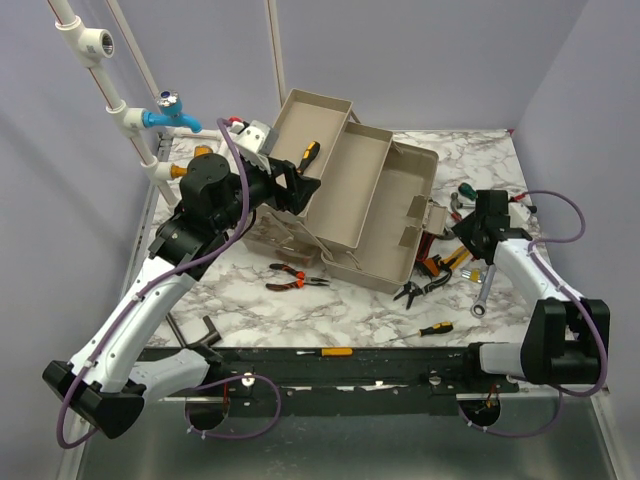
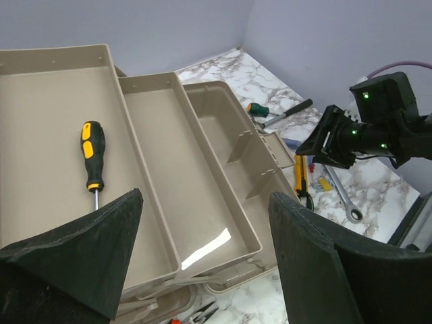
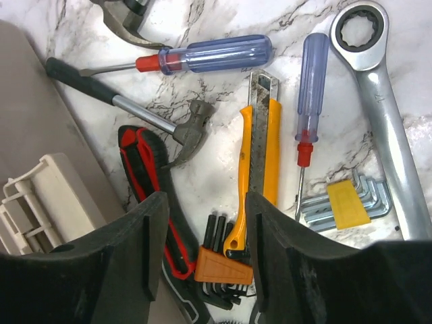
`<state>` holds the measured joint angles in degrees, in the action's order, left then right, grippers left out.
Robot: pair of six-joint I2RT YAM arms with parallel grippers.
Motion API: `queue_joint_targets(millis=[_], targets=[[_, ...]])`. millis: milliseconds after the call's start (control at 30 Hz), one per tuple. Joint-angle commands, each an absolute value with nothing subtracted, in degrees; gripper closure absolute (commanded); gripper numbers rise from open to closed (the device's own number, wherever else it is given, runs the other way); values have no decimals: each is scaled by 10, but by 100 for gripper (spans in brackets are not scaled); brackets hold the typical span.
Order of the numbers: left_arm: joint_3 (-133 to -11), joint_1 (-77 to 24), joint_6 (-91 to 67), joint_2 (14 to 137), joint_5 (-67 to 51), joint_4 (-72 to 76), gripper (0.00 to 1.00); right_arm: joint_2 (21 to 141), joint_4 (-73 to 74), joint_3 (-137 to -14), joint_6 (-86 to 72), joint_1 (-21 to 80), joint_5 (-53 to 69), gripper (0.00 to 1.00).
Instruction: Pack the tool kit
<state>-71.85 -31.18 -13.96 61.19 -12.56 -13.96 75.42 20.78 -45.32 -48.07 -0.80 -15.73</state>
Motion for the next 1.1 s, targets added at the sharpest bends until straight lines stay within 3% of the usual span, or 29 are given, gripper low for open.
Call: queue_joint_targets(millis=[0,100,200,267,900,1067], targets=[[-723,-318,-153,608,-159,-125,23,766,228,-448,-481,-8,-164,43],[-716,-321,-155,601,-164,-125,23,790,239,-455,-491,-8,-171,42],[-693,-321,-164,584,-172,-107,22,807,243,-461,-495,-9,-188,30],[-674,-321,-168,571,-177,-89,22,818,237,-463,-493,-9,-188,28],[-648,-321,-149,544,-161,-68,21,902,214,-493,-496,-9,-204,35],[-646,-322,-145,542,-159,-71,21,926,211,-496,-502,-9,-205,41]])
